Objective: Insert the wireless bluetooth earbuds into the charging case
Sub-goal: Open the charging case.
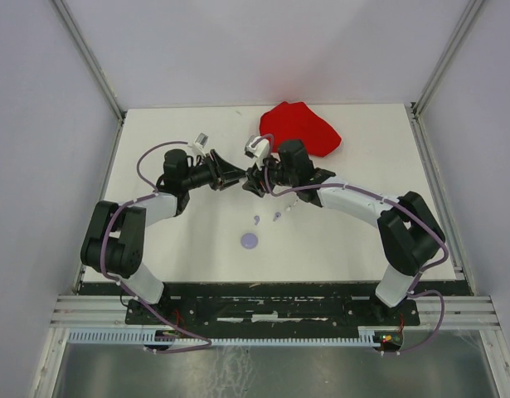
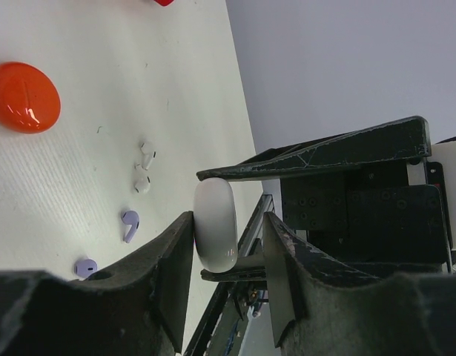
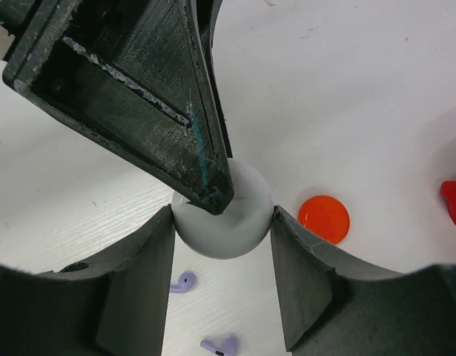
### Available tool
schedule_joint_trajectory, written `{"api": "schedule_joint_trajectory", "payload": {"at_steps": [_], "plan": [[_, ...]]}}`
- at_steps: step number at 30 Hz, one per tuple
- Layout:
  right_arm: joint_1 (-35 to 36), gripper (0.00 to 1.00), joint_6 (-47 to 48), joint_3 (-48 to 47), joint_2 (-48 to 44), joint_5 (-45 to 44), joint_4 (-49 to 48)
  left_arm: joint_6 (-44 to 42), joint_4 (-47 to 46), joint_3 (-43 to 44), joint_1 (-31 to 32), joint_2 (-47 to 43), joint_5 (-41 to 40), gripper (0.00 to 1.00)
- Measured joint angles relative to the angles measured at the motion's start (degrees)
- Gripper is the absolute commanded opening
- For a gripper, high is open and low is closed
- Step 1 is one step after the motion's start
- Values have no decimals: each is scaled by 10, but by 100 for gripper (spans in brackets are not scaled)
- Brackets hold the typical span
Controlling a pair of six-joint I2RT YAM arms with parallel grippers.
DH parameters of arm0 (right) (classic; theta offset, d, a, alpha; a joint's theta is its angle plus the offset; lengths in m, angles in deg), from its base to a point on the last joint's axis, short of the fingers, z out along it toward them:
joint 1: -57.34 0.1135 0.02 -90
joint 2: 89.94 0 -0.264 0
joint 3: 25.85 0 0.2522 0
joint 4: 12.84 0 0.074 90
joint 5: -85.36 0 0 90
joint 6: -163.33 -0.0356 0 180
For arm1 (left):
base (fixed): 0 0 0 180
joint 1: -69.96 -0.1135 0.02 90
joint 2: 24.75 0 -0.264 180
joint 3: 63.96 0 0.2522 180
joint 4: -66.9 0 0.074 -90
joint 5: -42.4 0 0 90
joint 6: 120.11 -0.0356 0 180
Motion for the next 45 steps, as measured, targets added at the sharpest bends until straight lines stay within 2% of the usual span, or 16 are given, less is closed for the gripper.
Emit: {"api": "schedule_joint_trajectory", "payload": {"at_steps": [25,36,39,40,42,43,45], "plan": [[-4,43,0,11,-13,4,0,2,-6,0,0,0,-3,43],[-4,43,0,11,-14,4,0,2,-6,0,0,3,-5,36],[-5,44,0,11,-14,4,0,3,-8,0,0,5,-5,26],[-5,45,0,11,-14,4,0,3,-9,0,0,7,-5,22],[-6,55,1,11,-14,3,1,5,-14,0,0,9,-5,10],[-6,63,1,11,-14,3,1,7,-14,0,0,9,-5,4],[-6,80,-1,11,-14,3,0,10,-14,0,0,9,-5,3]]}}
